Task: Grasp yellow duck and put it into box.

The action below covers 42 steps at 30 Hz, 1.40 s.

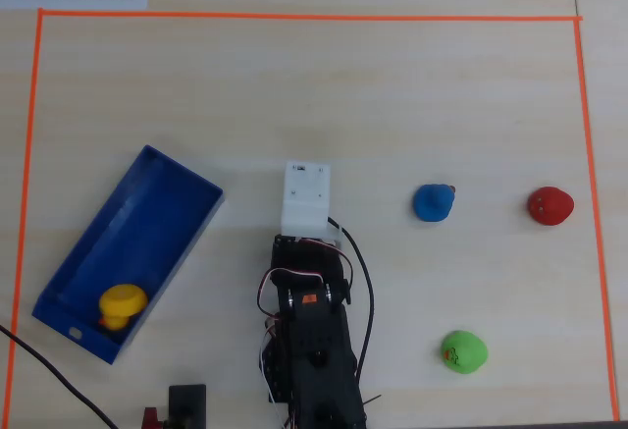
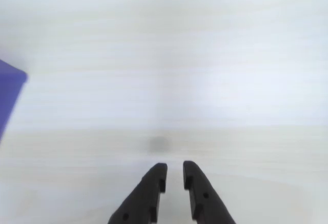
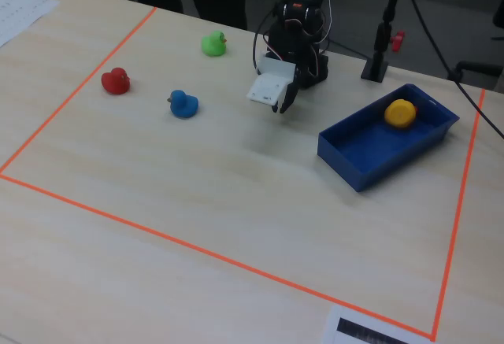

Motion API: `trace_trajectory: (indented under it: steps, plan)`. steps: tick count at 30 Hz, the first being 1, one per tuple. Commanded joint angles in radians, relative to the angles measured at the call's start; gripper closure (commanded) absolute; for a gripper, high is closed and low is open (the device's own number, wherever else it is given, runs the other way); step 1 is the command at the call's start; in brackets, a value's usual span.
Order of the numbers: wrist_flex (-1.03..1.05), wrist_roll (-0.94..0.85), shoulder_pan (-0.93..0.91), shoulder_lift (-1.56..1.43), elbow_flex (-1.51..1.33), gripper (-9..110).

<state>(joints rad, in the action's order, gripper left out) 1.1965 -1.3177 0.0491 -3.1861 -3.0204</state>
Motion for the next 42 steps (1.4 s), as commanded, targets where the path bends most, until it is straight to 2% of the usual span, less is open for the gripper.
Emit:
trace_trajectory:
  steps: [1, 8, 16, 42]
  plan:
    - [0.020, -0.006, -0.012, -0.032, -0.021, 101]
    - [-0.023, -0.008, 0.002, -0.058, -0.089, 101]
    - [0.115, -0.003, 0.028, -0.124, -0.091, 101]
    - [0.115, 0.035, 0.020, -0.124, -0.091, 101]
